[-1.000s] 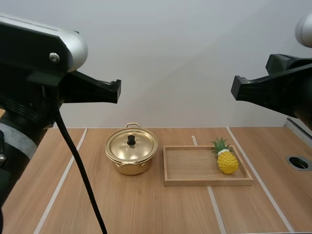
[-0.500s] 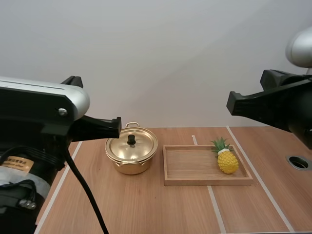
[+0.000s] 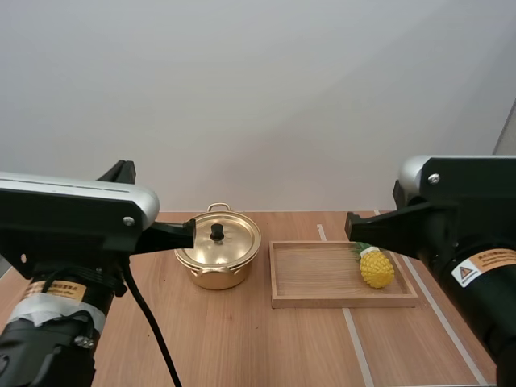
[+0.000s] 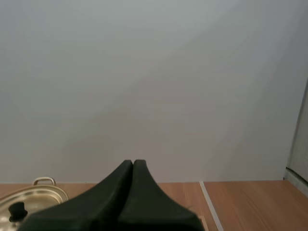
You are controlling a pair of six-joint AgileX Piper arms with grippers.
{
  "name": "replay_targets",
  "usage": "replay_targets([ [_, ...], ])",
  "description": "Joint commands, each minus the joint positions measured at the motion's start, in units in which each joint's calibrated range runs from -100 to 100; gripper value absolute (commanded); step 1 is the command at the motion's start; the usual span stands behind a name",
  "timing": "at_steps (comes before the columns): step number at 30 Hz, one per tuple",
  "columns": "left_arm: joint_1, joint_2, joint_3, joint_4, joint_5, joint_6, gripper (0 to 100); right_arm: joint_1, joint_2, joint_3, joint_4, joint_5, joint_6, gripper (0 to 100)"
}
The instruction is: Open the pot, put the grape inside, and close it
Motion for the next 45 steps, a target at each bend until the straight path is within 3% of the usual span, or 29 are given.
replay_targets([
  [1, -0.13, -0.2, 4.1, 2.4, -1.1, 1.8, 0, -0.2, -0.4, 4.3, -0.5, -1.6, -0.8, 0],
  [7, -0.13, -0.2, 8.1, 11.2, 9.4, 2.8, 0, -0.2, -0.4, 6.7, -2.4, -2.0, -0.8, 0],
  [12, -0.13, -0.2, 8.1, 11.3, 18.9, 2.0, 0, -0.2, -0.4, 10.4, -2.4, -4.9, -0.8, 0],
  [23, -0.13, -0.2, 9.6, 11.4, 23.7, -8.0, 0, -0.2, -0.4, 19.7, -8.7, -4.6, -0.8, 0],
  [27, -0.13, -0.2, 13.7, 12.5, 23.7, -8.1, 0, -0.2, -0.4, 20.2, -8.2, -2.5, -0.3, 0],
  [31, -0.13, -0.2, 14.6, 17.9, 22.8, -7.5, 0, -0.2, -0.4, 20.2, -7.3, -2.5, -0.3, 0],
  [45, -0.13, -0.2, 14.7, 18.0, 20.8, -7.6, 0, -0.2, -0.4, 20.6, -7.0, -2.7, -0.3, 0],
])
